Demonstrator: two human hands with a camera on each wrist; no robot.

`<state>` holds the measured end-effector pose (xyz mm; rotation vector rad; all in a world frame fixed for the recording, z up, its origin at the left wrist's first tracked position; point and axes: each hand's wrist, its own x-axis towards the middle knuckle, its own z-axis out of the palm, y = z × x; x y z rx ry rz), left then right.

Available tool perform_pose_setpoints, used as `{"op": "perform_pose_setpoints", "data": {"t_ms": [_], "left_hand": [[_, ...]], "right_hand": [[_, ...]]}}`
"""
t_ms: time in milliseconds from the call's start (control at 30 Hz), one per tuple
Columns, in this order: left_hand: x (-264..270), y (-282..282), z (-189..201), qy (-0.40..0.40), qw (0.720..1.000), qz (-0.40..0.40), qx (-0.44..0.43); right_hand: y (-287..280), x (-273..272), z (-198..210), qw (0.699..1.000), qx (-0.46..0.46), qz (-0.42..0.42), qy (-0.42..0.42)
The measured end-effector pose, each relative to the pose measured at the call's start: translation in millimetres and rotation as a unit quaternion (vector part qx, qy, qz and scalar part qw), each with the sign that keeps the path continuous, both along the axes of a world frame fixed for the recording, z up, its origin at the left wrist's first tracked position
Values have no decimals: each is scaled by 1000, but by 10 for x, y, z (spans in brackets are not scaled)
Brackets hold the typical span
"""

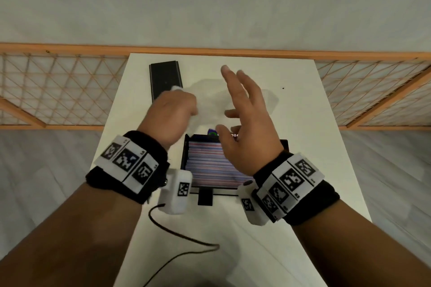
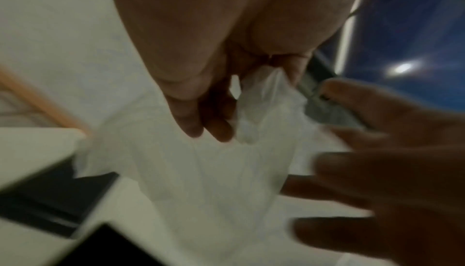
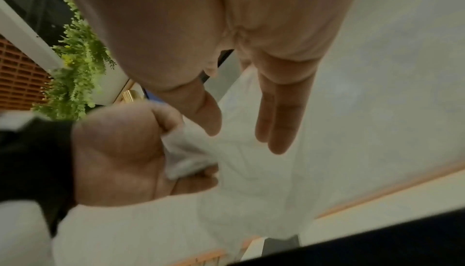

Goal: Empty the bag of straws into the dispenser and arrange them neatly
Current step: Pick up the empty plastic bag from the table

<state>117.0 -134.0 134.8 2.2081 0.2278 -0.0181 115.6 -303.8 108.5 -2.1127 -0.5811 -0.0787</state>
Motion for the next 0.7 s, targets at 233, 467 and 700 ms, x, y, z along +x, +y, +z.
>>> {"op": "perform_pose_setpoints", "data": {"t_ms": [233, 467, 700], "left_hand": [[-127, -369, 197, -94, 948, -176, -248], [-261, -565, -12, -114, 971, -200, 68], [-217, -457, -54, -140, 977, -114, 112]], "right_hand": [[-181, 82, -4, 992, -46, -108, -54], [-255, 76, 293, 921, 262, -177, 230], [-227, 49, 400, 862, 361, -184, 306]]}}
